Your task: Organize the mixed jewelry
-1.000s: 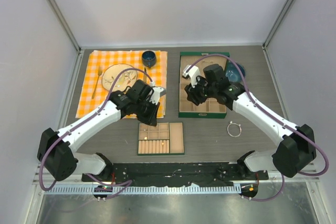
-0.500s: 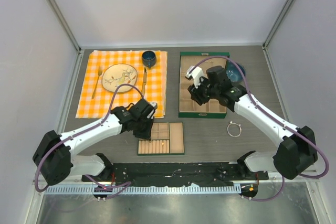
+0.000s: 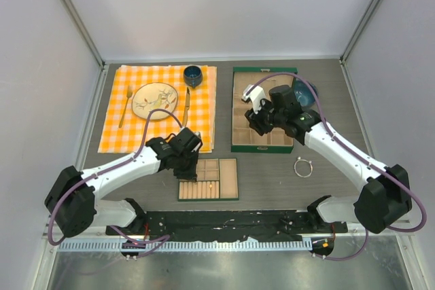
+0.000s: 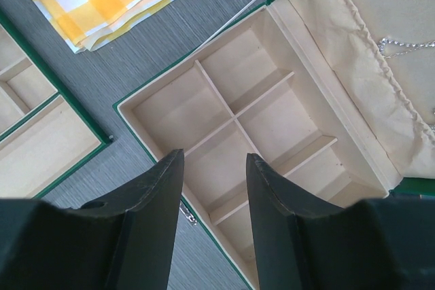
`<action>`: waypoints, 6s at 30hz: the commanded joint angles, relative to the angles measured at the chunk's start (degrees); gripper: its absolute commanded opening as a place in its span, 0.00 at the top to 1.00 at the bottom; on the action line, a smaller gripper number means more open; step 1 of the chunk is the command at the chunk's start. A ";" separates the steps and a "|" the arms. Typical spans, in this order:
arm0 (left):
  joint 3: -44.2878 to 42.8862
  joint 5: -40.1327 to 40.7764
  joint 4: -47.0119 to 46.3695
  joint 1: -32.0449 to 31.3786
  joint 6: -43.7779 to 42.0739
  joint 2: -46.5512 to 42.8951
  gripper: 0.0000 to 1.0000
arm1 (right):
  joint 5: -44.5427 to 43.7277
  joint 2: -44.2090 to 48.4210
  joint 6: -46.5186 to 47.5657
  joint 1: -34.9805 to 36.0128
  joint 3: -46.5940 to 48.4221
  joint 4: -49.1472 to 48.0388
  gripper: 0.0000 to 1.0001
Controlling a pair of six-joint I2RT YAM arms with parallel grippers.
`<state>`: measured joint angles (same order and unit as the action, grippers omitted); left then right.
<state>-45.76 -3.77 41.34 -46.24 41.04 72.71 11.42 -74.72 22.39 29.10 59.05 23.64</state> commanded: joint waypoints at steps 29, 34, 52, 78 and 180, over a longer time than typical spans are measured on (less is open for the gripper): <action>1.20 2.36 -3.28 -2.63 1.50 3.67 1.00 | -1.49 2.56 2.30 -0.45 -1.57 -2.02 0.52; 0.85 3.24 -3.55 -3.68 1.15 4.63 1.00 | -1.57 2.65 2.30 -0.45 -1.48 -1.84 0.52; -3.64 8.78 -2.67 -6.58 0.80 8.50 1.00 | -1.93 3.18 2.48 -0.45 -2.71 -2.19 0.52; -8.64 14.93 0.67 -12.03 1.41 13.95 1.00 | -2.89 2.56 3.01 -0.45 -3.50 -2.02 0.52; -9.09 16.16 -3.55 -13.09 -7.29 11.49 0.76 | -4.92 3.17 4.50 -0.45 -5.96 -2.19 0.52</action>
<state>-55.72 12.21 39.62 -59.53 34.92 85.54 6.70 -72.79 26.68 28.75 52.47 22.92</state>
